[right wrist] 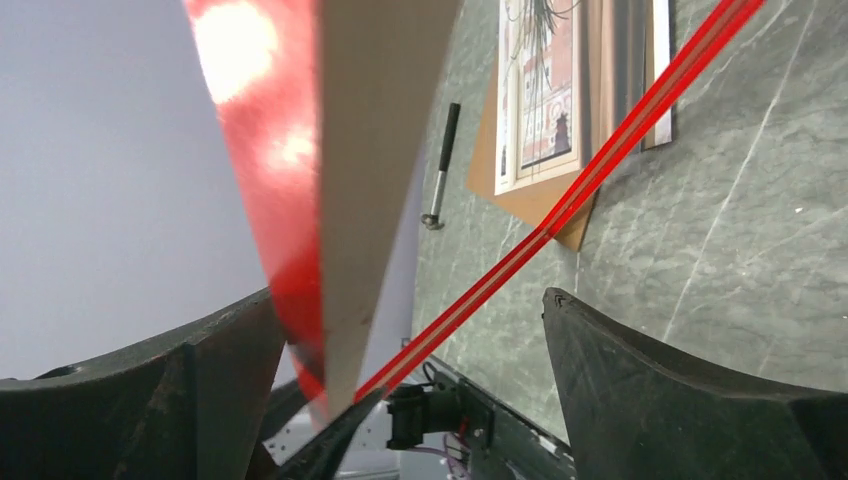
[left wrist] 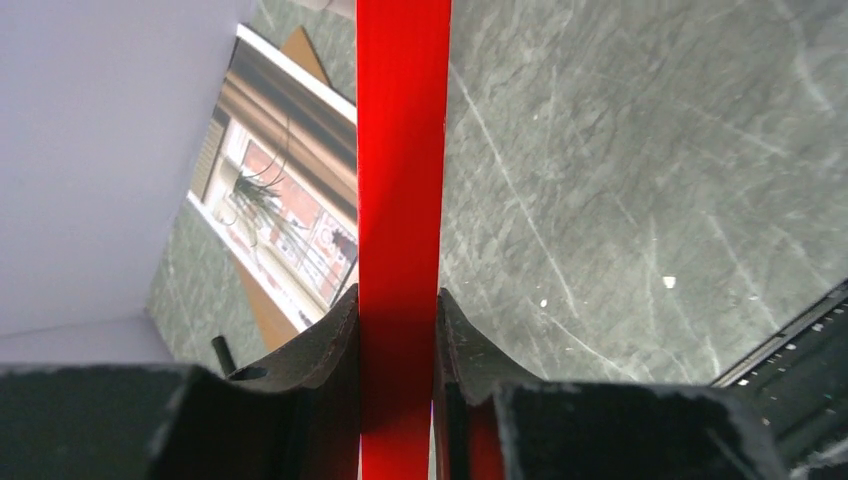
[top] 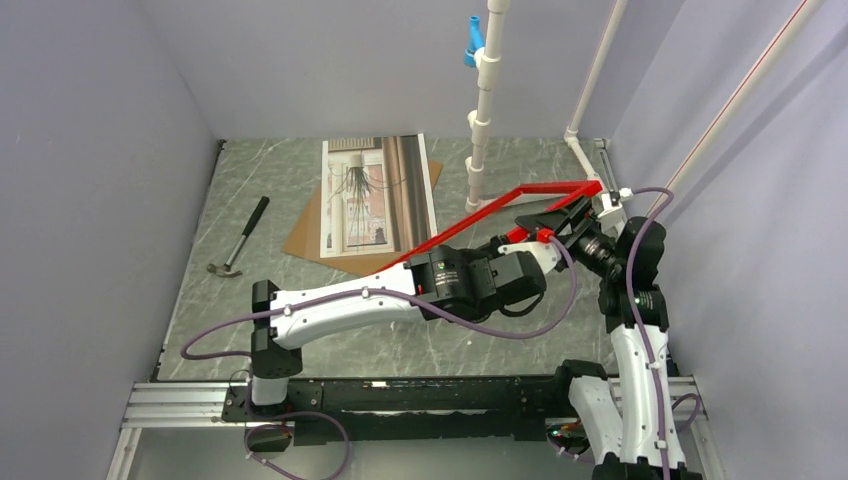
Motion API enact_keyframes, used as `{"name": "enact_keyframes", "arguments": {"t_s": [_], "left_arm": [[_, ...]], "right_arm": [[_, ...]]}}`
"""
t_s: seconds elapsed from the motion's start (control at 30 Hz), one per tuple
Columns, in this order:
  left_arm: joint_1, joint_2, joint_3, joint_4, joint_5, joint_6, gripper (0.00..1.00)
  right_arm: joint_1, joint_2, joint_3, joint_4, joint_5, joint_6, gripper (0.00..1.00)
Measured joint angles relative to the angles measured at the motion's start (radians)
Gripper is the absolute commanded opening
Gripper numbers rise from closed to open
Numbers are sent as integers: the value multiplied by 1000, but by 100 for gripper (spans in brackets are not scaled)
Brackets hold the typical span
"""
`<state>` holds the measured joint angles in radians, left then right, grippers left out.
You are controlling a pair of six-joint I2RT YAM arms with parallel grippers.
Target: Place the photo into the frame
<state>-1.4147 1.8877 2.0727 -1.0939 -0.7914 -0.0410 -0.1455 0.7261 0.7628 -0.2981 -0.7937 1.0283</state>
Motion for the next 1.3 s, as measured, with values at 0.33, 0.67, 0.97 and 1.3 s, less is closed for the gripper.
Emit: {"name": "enact_keyframes", "arguments": {"t_s": [0.33,0.67,0.97,1.3], "left_arm": [[92,-155,-13,-35,316,-27,0],[374,-550,-275,52,638,-240,0],[557,-768,-504,117,903,-399,0],[798,-977,-918,332,1070,-582,0]], "right_arm": [[0,-67,91,-122,-10,-128,100],[0,-85,154,-210,-8,-233,100],[0,-68,152,-209,-8,-241,100],[0,-23,107,-187,5,-261,100]]}}
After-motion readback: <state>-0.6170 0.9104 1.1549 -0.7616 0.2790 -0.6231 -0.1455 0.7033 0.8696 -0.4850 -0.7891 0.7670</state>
